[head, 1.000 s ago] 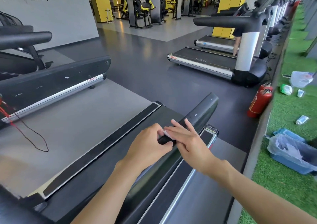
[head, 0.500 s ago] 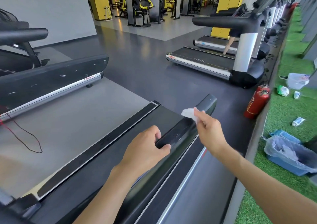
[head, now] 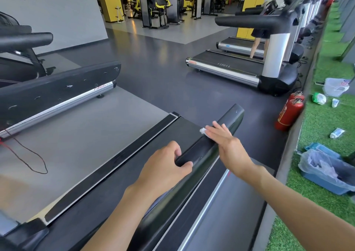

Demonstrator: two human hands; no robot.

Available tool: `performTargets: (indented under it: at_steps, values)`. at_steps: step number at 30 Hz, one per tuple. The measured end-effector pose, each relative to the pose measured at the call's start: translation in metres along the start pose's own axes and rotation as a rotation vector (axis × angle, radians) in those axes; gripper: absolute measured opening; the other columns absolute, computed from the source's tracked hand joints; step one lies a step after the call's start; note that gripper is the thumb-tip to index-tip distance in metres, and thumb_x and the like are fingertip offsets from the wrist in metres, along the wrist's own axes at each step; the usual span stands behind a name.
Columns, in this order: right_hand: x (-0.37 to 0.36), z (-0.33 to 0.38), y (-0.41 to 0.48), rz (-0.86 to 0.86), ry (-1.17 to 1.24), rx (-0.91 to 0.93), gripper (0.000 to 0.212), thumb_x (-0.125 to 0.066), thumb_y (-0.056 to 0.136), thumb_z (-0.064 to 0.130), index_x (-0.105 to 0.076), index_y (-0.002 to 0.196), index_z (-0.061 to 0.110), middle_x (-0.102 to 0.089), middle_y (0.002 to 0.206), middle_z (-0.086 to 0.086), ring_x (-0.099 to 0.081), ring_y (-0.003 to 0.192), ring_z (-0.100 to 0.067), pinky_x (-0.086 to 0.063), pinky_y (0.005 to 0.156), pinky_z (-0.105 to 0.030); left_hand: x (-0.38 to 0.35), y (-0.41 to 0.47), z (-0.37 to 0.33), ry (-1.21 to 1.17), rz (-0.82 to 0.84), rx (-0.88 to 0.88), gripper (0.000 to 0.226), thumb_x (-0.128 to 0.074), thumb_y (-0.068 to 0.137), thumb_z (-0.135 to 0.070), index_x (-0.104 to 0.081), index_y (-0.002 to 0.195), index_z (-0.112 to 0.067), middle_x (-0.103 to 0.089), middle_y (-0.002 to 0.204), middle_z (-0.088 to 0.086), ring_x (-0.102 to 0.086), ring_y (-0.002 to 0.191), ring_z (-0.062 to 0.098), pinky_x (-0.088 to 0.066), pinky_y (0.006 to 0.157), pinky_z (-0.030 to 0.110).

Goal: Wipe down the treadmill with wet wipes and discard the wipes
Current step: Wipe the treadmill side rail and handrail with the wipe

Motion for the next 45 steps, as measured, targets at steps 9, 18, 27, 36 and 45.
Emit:
performTargets:
  at_steps: [9,18,27,36,45]
  values:
    - [-0.017,0.064,-0.038,-0.009,0.155,0.139,0.069,-0.028,0.083,-0.024,-0.056,0.139,0.007,-0.049,0.149,0.002,-0.029,0.149,-0.022,-0.016,0.124,-0.041,-0.004,0.012,-0.007,-0.025,0.075,0.001,0.021,-0.065,0.082,-0.035,-0.053,0.096,-0.024,-0.062,0.087,-0.006,-0.06,0.082,0.011,-0.051,0.075,0.032]
    - [0.01,-0.016,0.005,-0.043,0.043,-0.061,0.079,-0.027,0.073,-0.034,-0.06,0.133,0.004,-0.059,0.135,-0.002,-0.035,0.144,-0.036,-0.005,0.123,-0.022,-0.011,0.018,-0.01,-0.011,0.072,0.007,0.022,-0.064,0.081,-0.042,-0.053,0.096,-0.032,-0.06,0.083,-0.011,-0.059,0.074,0.006,-0.052,0.067,0.029]
    - [-0.014,0.043,-0.015,0.01,0.188,0.157,0.064,-0.027,0.086,-0.016,-0.055,0.138,0.008,-0.055,0.142,-0.001,-0.031,0.148,-0.026,-0.014,0.125,-0.038,-0.015,0.034,-0.026,0.011,0.035,-0.041,0.015,-0.063,0.085,-0.033,-0.054,0.088,-0.02,-0.06,0.083,-0.005,-0.058,0.076,0.013,-0.05,0.068,0.033]
    - [-0.003,-0.009,0.002,-0.015,0.117,0.122,0.08,-0.032,0.078,-0.033,-0.053,0.138,0.016,-0.051,0.141,0.01,-0.034,0.146,-0.031,-0.016,0.124,-0.044,-0.023,0.038,-0.016,-0.031,0.009,0.029,0.02,-0.067,0.079,-0.041,-0.059,0.094,-0.031,-0.063,0.081,-0.012,-0.058,0.071,0.003,-0.049,0.065,0.024]
    - [0.021,-0.045,0.02,-0.154,0.228,-0.181,0.07,-0.027,0.085,-0.027,-0.061,0.133,0.01,-0.05,0.14,0.011,-0.033,0.146,-0.018,-0.016,0.121,-0.026,-0.024,0.044,-0.024,-0.013,0.009,0.018,0.025,-0.067,0.083,-0.037,-0.056,0.105,-0.03,-0.056,0.096,-0.015,-0.056,0.087,-0.001,-0.052,0.082,0.028]
Point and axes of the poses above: each hand's wrist, its own y-axis towards the middle knuckle, its own x-axis out of the back of the hand, z = x × y, the point moved 7 cm from there along y, towards the middle knuckle
